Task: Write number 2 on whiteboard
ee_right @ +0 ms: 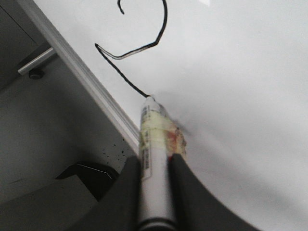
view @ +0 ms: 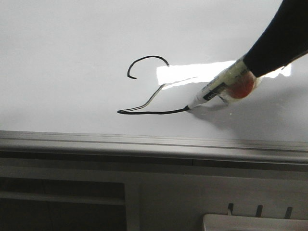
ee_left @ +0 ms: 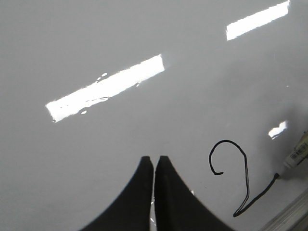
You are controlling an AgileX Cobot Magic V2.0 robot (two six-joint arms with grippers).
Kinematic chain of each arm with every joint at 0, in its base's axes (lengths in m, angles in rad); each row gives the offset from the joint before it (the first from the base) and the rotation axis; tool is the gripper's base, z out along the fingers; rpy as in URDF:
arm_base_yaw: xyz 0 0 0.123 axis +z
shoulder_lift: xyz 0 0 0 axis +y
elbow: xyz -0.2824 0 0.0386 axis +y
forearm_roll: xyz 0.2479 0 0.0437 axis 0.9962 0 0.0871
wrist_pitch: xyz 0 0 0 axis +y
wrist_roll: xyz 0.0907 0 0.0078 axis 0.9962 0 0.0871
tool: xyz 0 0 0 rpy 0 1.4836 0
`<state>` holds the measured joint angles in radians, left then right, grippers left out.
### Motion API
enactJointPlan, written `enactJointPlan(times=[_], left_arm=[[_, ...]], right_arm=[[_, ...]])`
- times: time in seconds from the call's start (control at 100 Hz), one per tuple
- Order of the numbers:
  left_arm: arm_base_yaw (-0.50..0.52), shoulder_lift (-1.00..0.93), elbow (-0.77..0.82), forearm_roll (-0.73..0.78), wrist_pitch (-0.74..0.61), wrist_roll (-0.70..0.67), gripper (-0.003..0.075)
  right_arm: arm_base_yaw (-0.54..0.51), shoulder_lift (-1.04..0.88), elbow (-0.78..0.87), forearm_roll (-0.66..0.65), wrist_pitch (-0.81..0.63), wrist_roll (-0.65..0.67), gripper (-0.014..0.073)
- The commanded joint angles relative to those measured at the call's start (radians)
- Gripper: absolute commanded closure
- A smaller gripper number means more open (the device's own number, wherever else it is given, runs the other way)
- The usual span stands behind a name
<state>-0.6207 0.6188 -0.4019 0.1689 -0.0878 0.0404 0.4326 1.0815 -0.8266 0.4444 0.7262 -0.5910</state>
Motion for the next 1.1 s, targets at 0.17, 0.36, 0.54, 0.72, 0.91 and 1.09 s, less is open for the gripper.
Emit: enactJointPlan(times=[0.17,0.36,0.54,0.72,0.91,1.09], left_arm=[[-0.028,0.004,-0.029,0.107,-0.108,-0.01,0.074],[-0.141,0.012,-0.029,0.3,-0.109,-0.01,0.0727],[-0.268,0.11,-0.029,0.385,-0.112,-0.01,0.0498],[-0.282,0.233,-0.029,0.385,-0.129,-0.01,0.0401],[-0.28,0.311,-0.035,0.385,-0.187,-0.01,0.0405],[-0.28,0.341,-0.036,0.364,-0.162,-0.01,0.0405]], right_arm=[[0.144,-0.044,-0.06,-0.082,-0.098,-0.025,0.0643],[0.272,-0.026,-0.119,-0.082,-0.107,-0.026,0.0643],[0.355,0.028,-0.156,-0.108,-0.125,-0.028,0.0643],[0.407,0.055,-0.161,-0.115,-0.157,-0.028,0.0643],[0.452,0.055,-0.167,-0.115,-0.18,-0.028,0.0643],[0.482,0.055,-0.177,-0.115,-0.176,-0.028,0.0643]])
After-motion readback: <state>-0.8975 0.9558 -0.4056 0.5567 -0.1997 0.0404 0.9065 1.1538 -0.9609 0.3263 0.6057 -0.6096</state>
